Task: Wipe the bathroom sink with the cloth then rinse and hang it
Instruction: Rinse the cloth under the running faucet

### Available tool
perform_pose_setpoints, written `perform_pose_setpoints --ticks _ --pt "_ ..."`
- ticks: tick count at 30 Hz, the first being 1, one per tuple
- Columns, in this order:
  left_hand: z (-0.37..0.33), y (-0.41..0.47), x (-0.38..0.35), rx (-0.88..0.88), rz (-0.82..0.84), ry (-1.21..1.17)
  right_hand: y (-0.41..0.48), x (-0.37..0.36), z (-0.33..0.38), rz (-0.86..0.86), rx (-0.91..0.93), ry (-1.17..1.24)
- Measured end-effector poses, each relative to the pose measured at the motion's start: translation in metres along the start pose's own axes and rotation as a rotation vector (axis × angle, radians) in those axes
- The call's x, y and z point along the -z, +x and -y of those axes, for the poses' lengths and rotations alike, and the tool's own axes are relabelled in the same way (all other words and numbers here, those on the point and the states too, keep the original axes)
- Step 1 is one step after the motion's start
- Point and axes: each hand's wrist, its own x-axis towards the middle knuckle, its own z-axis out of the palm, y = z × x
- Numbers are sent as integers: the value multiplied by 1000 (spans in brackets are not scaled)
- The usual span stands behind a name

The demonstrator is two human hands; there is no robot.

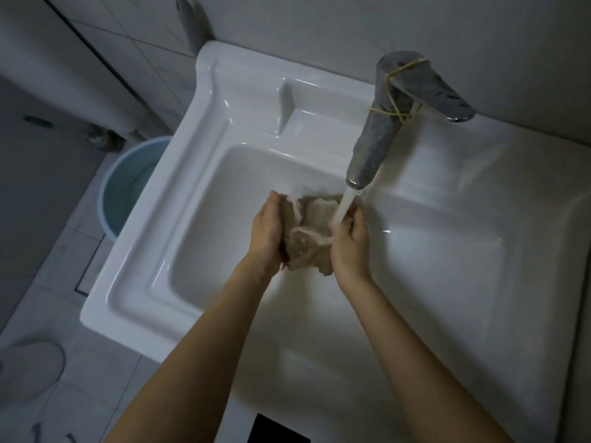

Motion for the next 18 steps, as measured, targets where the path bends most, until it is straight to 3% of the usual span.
perform_pose_setpoints --ticks 5,9,13,15,18 --pt "-5 2 5 16 -36 -14 -2 -5 2 -7 73 -41" --pt "7 -9 -25 109 22 79 -20 13 1 10 -9 5" --pt "20 -38 -53 137 151 90 -27 10 1 -13 109 -425" --pt "26 -54 -59 197 167 -32 2 6 1 -29 27 -602" --pt "36 -49 -53 132 117 29 28 5 5 51 -136 -495"
